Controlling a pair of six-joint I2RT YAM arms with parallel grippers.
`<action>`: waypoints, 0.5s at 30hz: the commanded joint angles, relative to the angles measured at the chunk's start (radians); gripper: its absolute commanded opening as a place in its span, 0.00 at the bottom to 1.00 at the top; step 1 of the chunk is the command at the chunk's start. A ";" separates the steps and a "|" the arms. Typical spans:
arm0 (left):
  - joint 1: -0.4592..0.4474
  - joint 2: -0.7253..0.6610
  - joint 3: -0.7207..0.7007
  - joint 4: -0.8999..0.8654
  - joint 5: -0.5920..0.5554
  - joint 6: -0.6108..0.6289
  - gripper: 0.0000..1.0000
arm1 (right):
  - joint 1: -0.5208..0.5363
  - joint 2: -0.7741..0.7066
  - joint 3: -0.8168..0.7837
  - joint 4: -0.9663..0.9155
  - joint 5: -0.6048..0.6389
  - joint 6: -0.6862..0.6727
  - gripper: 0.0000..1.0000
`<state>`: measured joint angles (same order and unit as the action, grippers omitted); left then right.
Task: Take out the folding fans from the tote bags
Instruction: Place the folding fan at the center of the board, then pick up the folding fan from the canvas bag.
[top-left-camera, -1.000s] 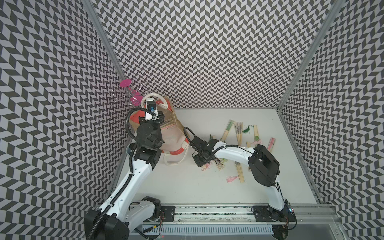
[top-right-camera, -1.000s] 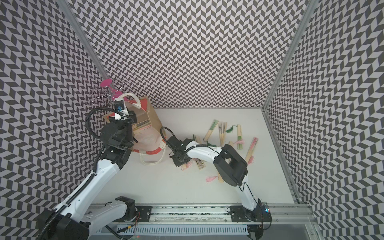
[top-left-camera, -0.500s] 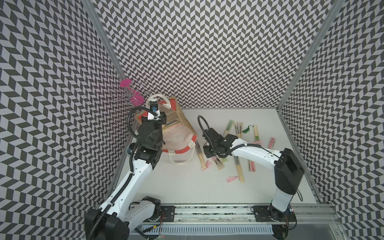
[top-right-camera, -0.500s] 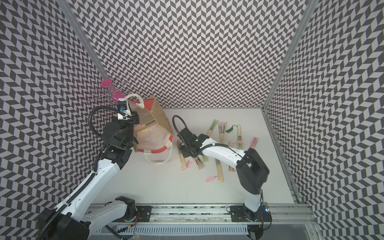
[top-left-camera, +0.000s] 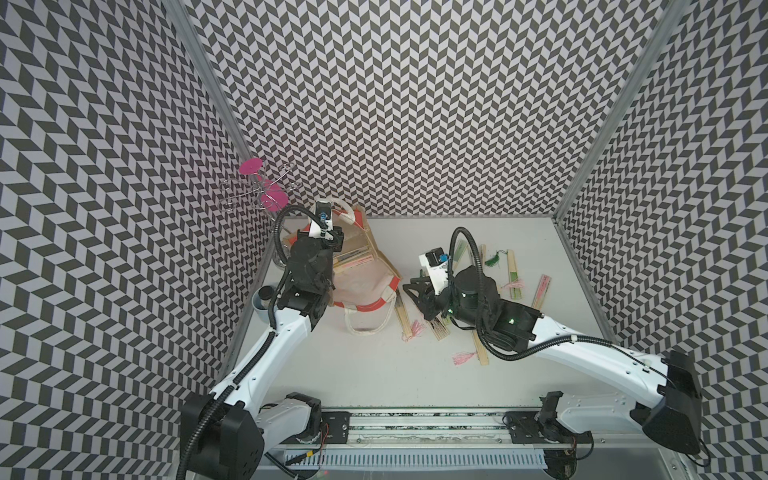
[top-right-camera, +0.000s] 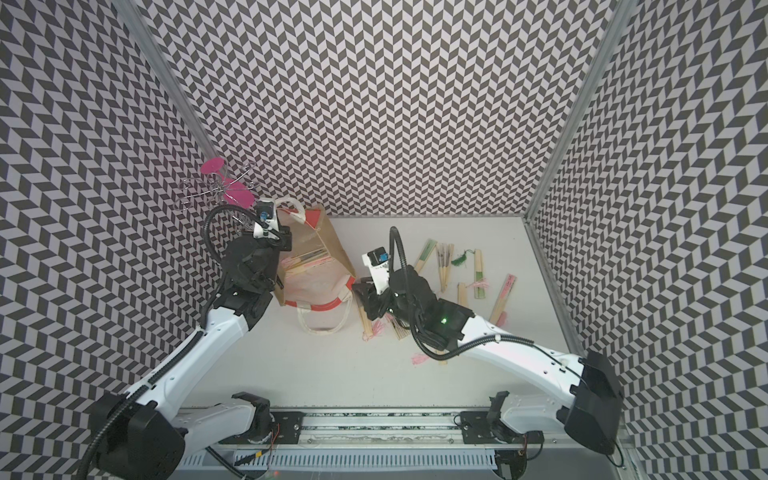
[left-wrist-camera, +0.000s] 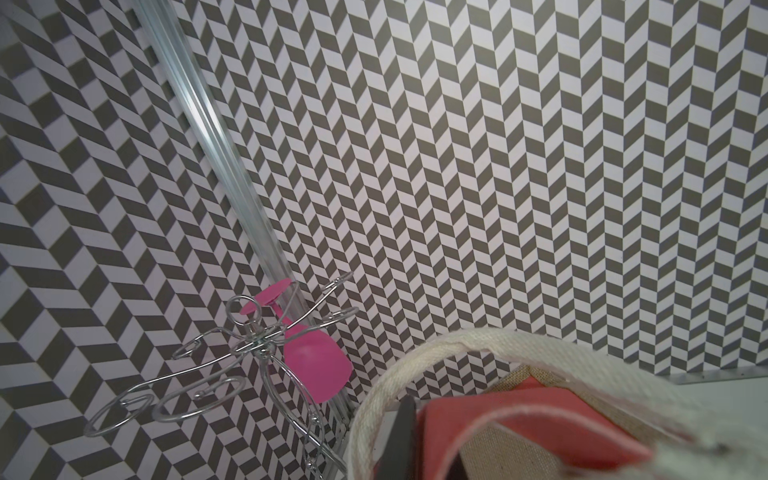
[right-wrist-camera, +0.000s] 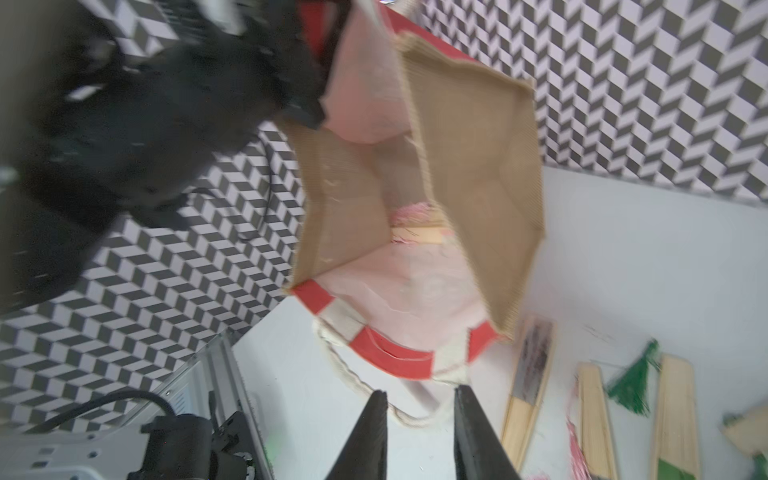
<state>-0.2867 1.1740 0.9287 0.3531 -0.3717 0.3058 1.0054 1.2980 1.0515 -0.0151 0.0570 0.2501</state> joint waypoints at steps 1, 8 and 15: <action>-0.019 0.009 0.064 -0.003 0.059 -0.030 0.00 | 0.038 0.093 0.058 0.133 0.049 -0.109 0.25; -0.040 0.015 0.044 -0.040 0.139 -0.036 0.00 | 0.064 0.279 0.155 0.133 0.040 -0.153 0.23; -0.051 -0.026 0.032 -0.067 0.265 -0.052 0.00 | 0.065 0.459 0.277 0.058 0.136 -0.163 0.23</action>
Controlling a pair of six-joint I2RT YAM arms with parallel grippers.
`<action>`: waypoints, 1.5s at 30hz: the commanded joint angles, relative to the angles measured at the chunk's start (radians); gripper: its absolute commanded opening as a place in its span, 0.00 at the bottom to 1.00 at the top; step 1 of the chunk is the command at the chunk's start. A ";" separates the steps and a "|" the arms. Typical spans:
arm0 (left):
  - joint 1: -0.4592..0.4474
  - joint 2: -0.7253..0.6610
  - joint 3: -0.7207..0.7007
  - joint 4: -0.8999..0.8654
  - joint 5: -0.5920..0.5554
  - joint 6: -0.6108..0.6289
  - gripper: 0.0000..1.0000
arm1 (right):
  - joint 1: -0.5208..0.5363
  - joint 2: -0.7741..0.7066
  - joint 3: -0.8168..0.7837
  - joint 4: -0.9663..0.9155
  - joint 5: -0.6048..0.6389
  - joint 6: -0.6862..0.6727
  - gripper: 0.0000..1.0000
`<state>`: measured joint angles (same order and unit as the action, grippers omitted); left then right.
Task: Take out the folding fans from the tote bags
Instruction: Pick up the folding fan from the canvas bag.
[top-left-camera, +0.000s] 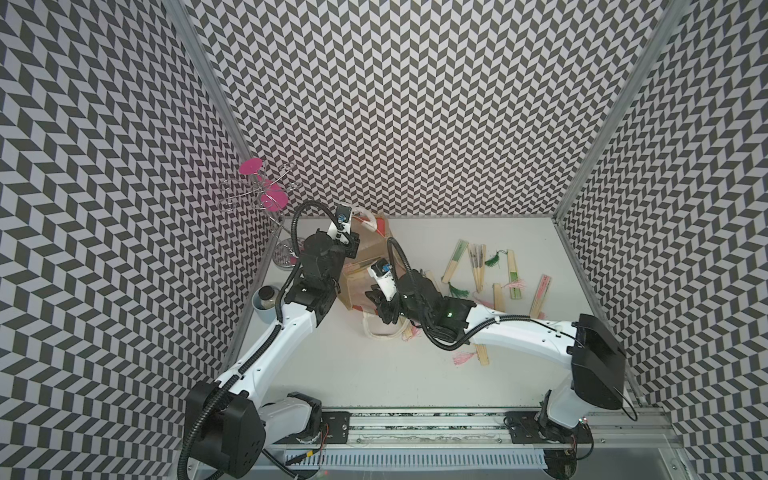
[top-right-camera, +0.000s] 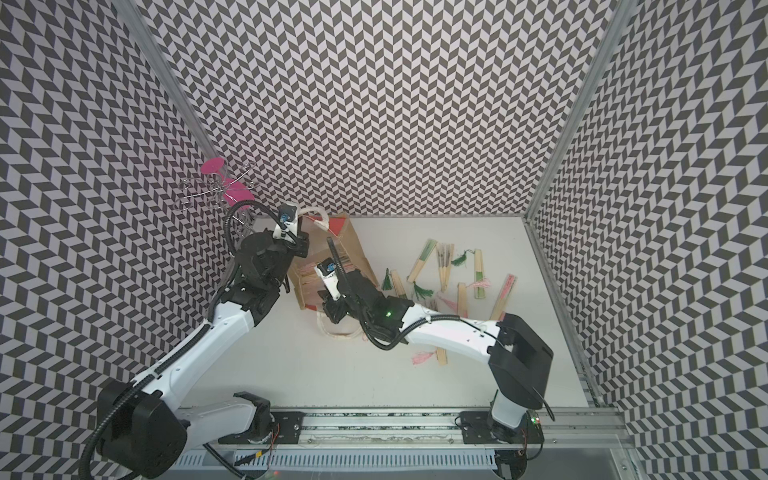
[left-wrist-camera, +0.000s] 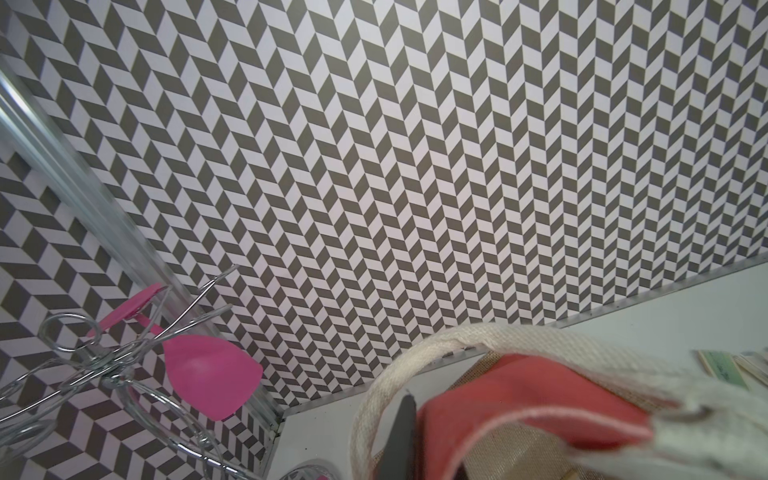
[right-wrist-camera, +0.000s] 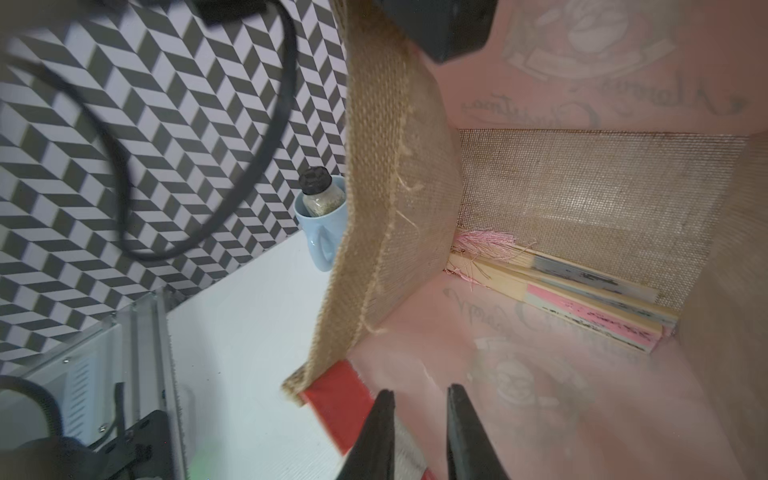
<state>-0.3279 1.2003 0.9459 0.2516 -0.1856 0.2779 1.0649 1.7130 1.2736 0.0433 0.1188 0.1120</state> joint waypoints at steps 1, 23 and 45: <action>-0.013 -0.059 0.013 0.027 0.086 -0.026 0.00 | 0.006 0.069 0.075 -0.023 0.101 -0.026 0.23; -0.007 -0.218 -0.099 -0.066 0.469 0.349 0.00 | -0.065 0.298 0.241 -0.230 0.243 -0.062 0.34; -0.005 -0.224 -0.094 -0.086 0.669 0.413 0.00 | -0.052 0.481 0.359 -0.275 0.565 -0.275 0.59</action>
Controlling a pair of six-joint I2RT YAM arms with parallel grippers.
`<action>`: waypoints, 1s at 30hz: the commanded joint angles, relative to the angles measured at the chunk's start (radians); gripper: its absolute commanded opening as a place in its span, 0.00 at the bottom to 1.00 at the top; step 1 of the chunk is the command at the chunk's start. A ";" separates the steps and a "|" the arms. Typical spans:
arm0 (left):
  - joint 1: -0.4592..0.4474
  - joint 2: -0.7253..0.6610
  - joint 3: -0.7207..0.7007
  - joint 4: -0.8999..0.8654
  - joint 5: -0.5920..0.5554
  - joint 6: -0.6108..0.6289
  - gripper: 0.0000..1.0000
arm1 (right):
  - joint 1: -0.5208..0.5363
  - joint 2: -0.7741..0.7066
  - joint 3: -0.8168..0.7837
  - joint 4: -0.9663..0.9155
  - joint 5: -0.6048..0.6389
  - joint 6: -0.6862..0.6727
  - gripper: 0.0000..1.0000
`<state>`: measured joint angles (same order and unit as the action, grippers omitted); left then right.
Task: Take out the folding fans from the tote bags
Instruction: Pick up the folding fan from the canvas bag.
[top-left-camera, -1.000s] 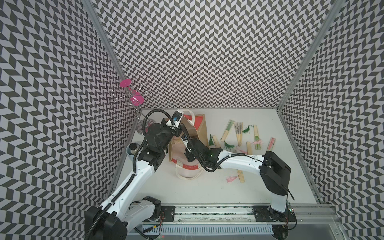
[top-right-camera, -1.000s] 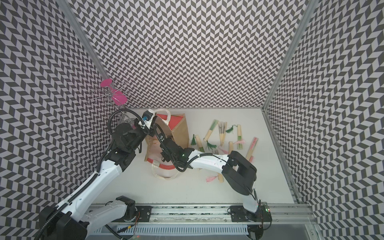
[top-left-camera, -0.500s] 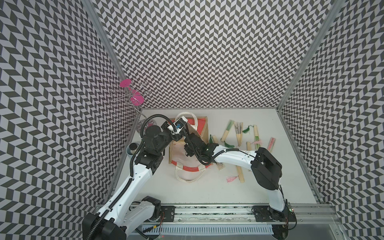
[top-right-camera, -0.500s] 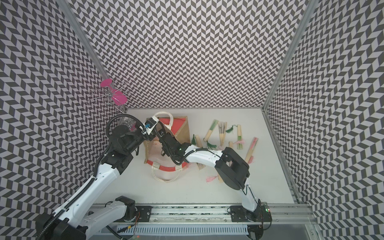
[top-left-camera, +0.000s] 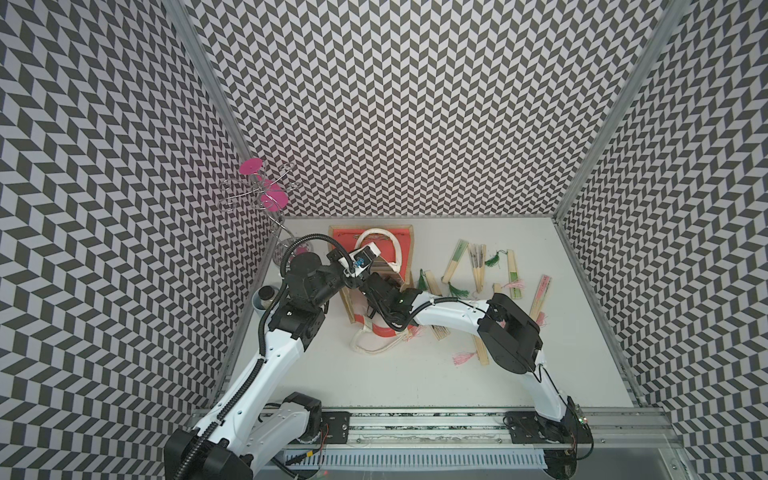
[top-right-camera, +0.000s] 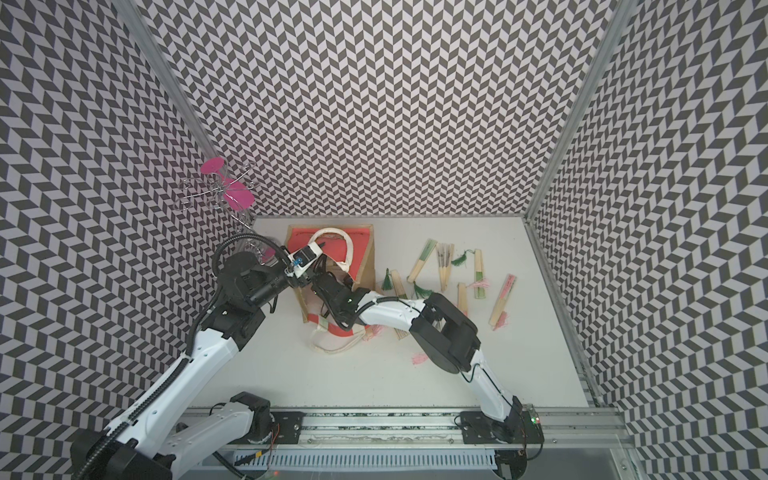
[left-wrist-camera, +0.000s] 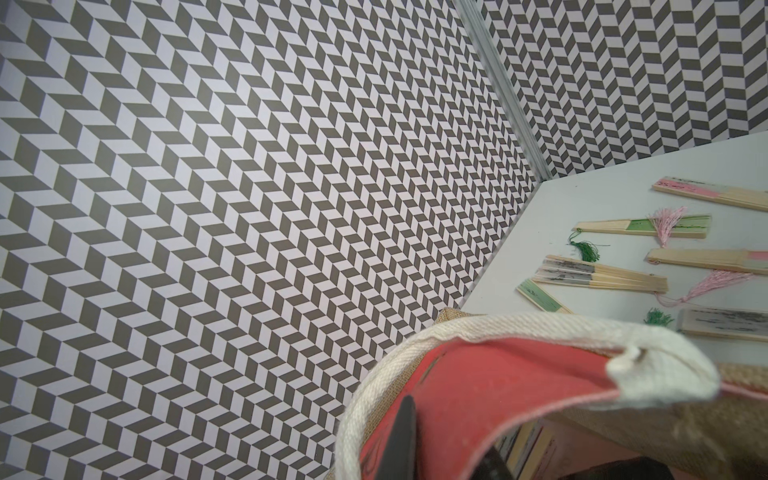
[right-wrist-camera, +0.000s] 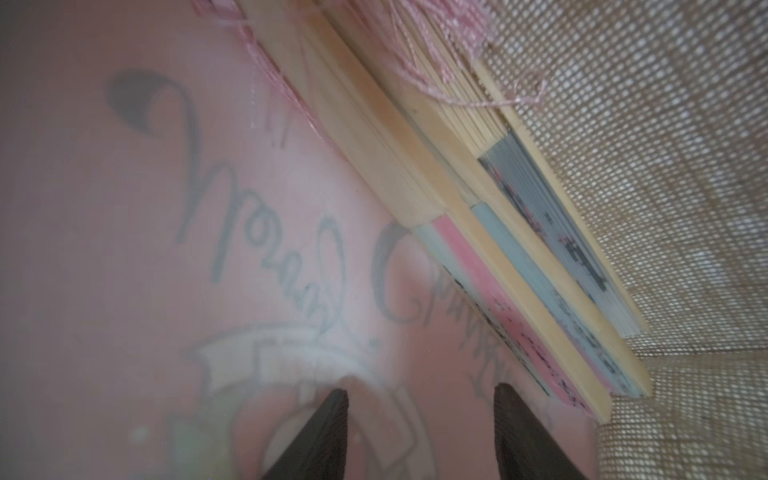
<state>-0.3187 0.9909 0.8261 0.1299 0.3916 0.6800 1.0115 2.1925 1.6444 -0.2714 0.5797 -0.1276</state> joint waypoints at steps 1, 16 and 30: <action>-0.014 -0.008 0.035 0.023 0.093 0.012 0.00 | 0.008 -0.012 -0.031 0.074 0.131 -0.049 0.61; -0.015 -0.121 0.133 -0.328 0.490 0.259 0.00 | 0.020 -0.005 -0.050 0.279 0.371 -0.211 0.66; -0.052 -0.139 0.223 -0.649 0.612 0.488 0.00 | 0.016 -0.120 -0.203 0.663 0.600 -0.398 0.65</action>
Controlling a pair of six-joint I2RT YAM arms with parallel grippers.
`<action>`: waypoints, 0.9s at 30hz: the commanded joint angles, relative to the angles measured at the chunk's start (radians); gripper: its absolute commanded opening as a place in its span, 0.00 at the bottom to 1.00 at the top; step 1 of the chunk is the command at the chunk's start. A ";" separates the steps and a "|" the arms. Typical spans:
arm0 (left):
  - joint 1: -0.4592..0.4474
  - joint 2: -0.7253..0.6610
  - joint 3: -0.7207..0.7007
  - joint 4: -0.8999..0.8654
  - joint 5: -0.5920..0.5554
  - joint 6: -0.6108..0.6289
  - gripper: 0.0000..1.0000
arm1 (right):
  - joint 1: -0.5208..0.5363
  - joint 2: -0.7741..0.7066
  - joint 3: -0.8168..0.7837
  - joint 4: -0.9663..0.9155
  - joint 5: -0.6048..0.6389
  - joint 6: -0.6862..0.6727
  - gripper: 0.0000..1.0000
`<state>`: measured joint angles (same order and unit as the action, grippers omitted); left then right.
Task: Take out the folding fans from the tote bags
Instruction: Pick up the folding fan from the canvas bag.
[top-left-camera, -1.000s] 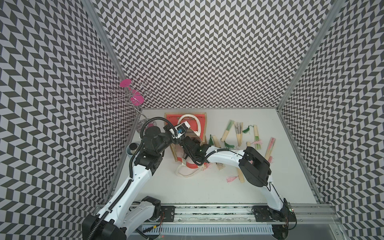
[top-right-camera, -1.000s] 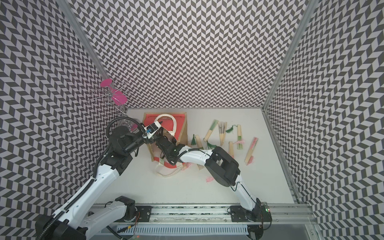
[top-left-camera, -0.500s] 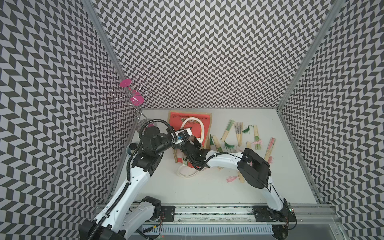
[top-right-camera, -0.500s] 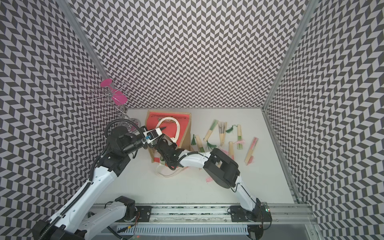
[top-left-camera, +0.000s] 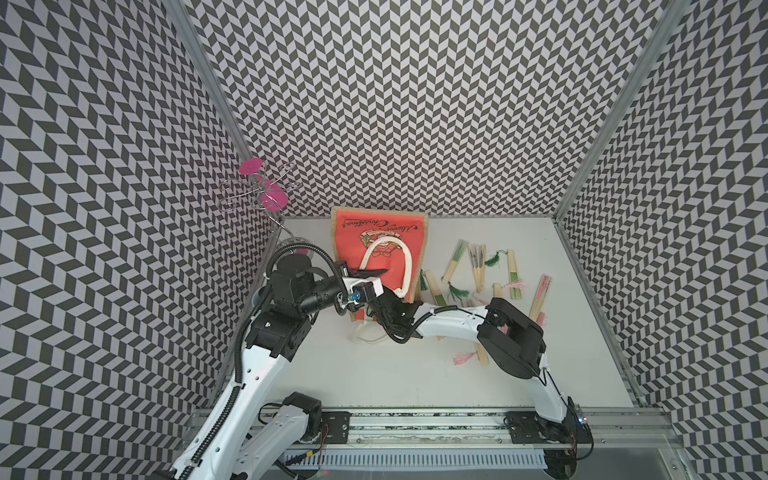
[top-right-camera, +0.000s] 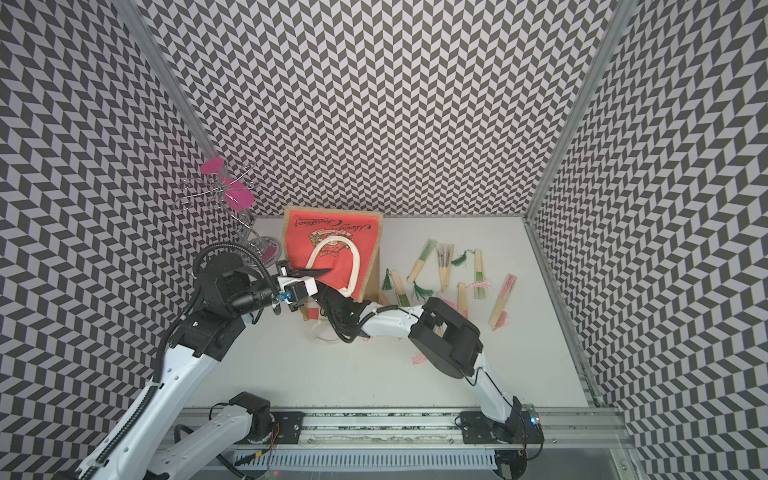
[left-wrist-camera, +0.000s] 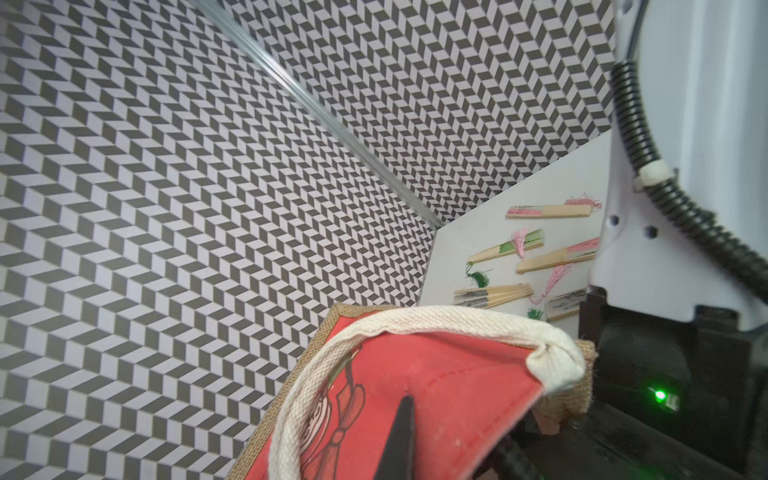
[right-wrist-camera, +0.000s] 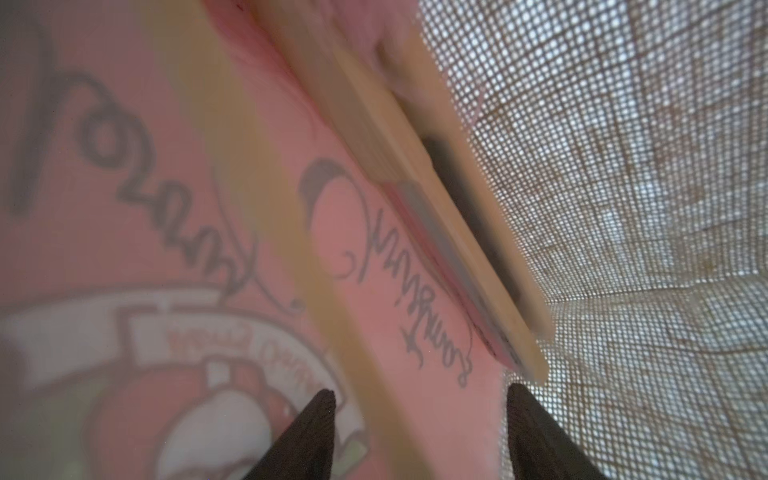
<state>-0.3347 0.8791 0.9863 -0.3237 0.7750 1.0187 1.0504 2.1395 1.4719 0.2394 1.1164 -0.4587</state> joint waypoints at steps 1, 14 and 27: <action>-0.038 -0.050 0.055 -0.200 0.241 0.163 0.00 | -0.023 -0.081 -0.051 0.176 0.056 -0.072 0.65; -0.039 -0.104 -0.075 0.335 -0.029 -0.251 0.00 | -0.020 -0.116 -0.005 -0.197 -0.224 0.204 0.33; -0.049 0.001 -0.045 0.472 -0.261 -0.396 0.00 | -0.003 -0.203 -0.045 -0.249 -0.406 0.282 0.01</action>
<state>-0.3717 0.8719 0.8894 0.0547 0.5846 0.6758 1.0473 2.0144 1.4345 -0.0414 0.7795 -0.2298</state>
